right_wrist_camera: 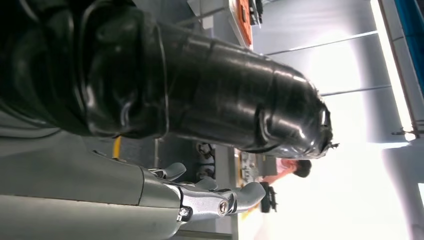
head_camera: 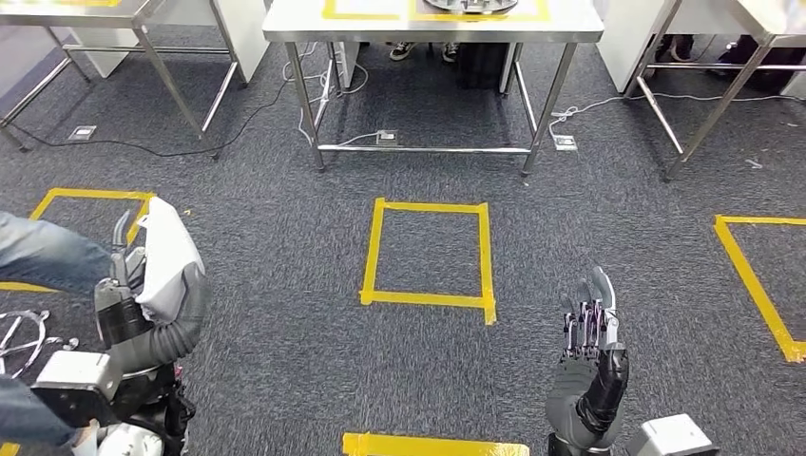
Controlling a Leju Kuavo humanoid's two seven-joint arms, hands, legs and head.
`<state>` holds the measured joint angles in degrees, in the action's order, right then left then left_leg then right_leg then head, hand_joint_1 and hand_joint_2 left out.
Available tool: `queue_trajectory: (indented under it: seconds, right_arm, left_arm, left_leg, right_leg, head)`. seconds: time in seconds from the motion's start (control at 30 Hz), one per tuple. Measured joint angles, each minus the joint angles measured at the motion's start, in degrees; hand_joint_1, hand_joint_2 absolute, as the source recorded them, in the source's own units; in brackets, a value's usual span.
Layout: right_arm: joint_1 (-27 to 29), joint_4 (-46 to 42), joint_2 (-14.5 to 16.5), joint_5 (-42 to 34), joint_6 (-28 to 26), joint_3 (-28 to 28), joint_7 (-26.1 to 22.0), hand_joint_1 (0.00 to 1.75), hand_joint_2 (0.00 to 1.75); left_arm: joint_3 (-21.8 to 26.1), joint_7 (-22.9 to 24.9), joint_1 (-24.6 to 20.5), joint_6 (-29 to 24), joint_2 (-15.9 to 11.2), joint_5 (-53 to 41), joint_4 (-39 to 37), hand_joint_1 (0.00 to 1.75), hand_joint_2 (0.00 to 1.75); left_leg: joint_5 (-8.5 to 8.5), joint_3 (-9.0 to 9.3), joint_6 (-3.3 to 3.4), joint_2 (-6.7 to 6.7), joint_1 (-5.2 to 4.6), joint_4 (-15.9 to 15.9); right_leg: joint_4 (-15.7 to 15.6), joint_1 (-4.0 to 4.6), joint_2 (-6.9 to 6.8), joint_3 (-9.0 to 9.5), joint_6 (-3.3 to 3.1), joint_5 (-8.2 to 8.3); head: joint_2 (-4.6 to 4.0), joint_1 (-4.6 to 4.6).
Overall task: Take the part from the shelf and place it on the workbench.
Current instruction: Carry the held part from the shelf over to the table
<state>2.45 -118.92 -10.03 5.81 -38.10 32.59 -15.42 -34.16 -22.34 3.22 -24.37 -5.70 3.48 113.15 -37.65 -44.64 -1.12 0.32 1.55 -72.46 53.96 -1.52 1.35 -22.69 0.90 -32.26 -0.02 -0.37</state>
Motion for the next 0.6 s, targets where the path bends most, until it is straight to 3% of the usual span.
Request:
queue_trajectory:
  seconds: [0.1, 0.13, 0.17, 0.2, 0.23, 0.27, 0.33, 0.4, 0.43, 0.47, 0.53, 0.57, 0.6]
  right_arm:
    - [0.0, 0.0, 0.0, 0.0, 0.0, 0.0, 0.0, 0.0, 0.0]
    - [0.0, 0.1, 0.0, 0.0, 0.0, 0.0, 0.0, 0.0, 0.0]
    - [0.0, 0.1, 0.0, 0.0, 0.0, 0.0, 0.0, 0.0, 0.0]
    - [-0.2, 0.1, 0.0, 0.0, 0.0, 0.0, 0.0, 0.0, 0.0]
    - [-0.3, 0.0, 0.0, 0.0, 0.0, 0.0, 0.0, 0.0, 0.0]
    - [-0.4, -0.1, 0.0, 0.0, -0.1, 0.0, 0.0, 0.0, 0.0]
    - [-0.2, -0.1, 0.0, 0.0, -0.1, 0.0, 0.0, 0.0, 0.0]
    - [-0.1, 0.0, 0.0, 0.0, -0.1, 0.0, 0.0, 0.0, 0.0]
    - [-0.1, 0.0, 0.0, 0.0, -0.1, 0.0, 0.0, 0.0, 0.0]
    - [-0.1, 0.2, 0.0, 0.0, -0.1, 0.0, 0.0, 0.0, 0.0]
    - [0.0, 0.4, -0.1, -0.1, -0.1, 0.0, 0.0, 0.0, 0.0]
    - [0.1, 0.5, -0.1, -0.1, -0.1, 0.0, 0.1, 0.0, 0.0]
    - [0.2, 0.6, -0.1, -0.1, -0.1, 0.0, 0.0, 0.0, 0.0]
  left_arm:
    - [0.0, 0.0, 0.0, 0.0, 0.0, 0.0, 0.0, 1.75, 1.75]
    - [0.0, 0.0, 0.1, 0.0, -0.1, 0.0, 0.0, 1.75, 1.75]
    - [0.0, 0.0, 0.1, 0.0, -0.2, 0.0, 0.0, 1.75, 1.75]
    - [0.0, 0.0, 0.1, 0.0, -0.2, 0.0, 0.1, 1.75, 1.75]
    - [0.0, 0.0, 0.1, 0.0, -0.3, 0.0, 0.2, 1.75, 1.75]
    - [0.0, 0.0, 0.0, 0.0, -0.2, 0.0, 0.3, 1.75, 1.75]
    - [0.0, 0.0, 0.1, 0.1, -0.3, 0.0, 0.3, 1.75, 1.75]
    - [0.0, 0.0, 0.1, 0.1, -0.3, 0.0, 0.3, 1.75, 1.75]
    - [0.0, 0.0, 0.1, 0.1, -0.3, 0.0, 0.3, 1.75, 1.75]
    - [0.0, 0.0, 0.1, 0.1, -0.3, 0.1, 0.2, 1.75, 1.75]
    - [0.0, -0.1, 0.2, 0.0, -0.3, 0.1, 0.1, 1.75, 1.75]
    - [0.0, -0.2, 0.2, 0.0, -0.4, 0.2, 0.0, 1.75, 1.75]
    - [0.0, -0.2, 0.2, 0.0, -0.3, 0.3, -0.1, 1.75, 1.75]
  left_leg:
    - [0.97, -0.19, 0.19, 0.0, -0.14, 2.3]
    - [6.04, 0.0, 0.57, -0.09, -0.4, 5.5]
    - [10.11, 1.01, 1.21, -0.3, -0.55, 8.3]
    - [13.69, 2.36, 1.85, -0.53, -0.71, 10.9]
    - [16.57, 4.07, 2.5, -0.77, -0.86, 12.9]
    - [14.74, 5.94, 2.94, -0.95, -0.86, 13.0]
    - [12.36, 9.25, 3.36, -1.19, -1.18, 13.8]
    - [9.91, 13.25, 3.54, -1.59, -1.71, 14.9]
    - [8.69, 15.38, 3.53, -1.79, -2.06, 15.4]
    - [7.45, 17.54, 3.52, -1.95, -2.44, 16.1]
    - [5.04, 20.8, 3.44, -2.35, -2.77, 17.4]
    - [3.94, 22.14, 3.3, -2.61, -2.71, 18.1]
    - [3.22, 23.66, 3.23, -2.86, -2.53, 18.6]
  right_leg:
    - [-0.4, 0.0, 0.09, 1.31, 0.09, -0.67]
    - [-1.2, 0.17, 0.24, 3.22, 0.47, -2.32]
    - [0.9, 0.33, 0.32, 4.37, 1.04, -2.55]
    - [4.4, 0.48, 0.23, 4.34, 1.65, -2.32]
    - [9.1, 0.67, 0.02, 3.05, 2.25, -2.11]
    - [14.9, 0.73, -0.34, -0.48, 2.51, -1.2]
    - [19.9, 1.01, -0.76, -7.52, 2.44, -4.61]
    - [19.3, 1.42, -0.79, -12.95, 1.95, -8.92]
    - [17.4, 1.68, -0.77, -14.93, 1.52, -9.25]
    - [14.4, 2.04, -0.66, -16.56, 0.82, -6.83]
    - [6.6, 3.31, 0.41, -18.34, -1.06, 6.65]
    - [3.8, 4.08, 0.83, -18.39, -2.03, 12.4]
    - [2.1, 4.76, 1.13, -17.89, -2.84, 15.72]
  head:
    - [0.0, -0.24]
    - [0.0, -0.63]
    - [0.0, -0.86]
    - [0.0, -0.98]
    - [0.0, -1.0]
    - [0.0, -0.71]
    - [0.0, -0.21]
    - [-0.01, 0.44]
    - [-0.01, 0.81]
    - [-0.01, 1.17]
    - [0.0, 1.22]
    - [0.0, 1.05]
    - [0.0, 0.9]
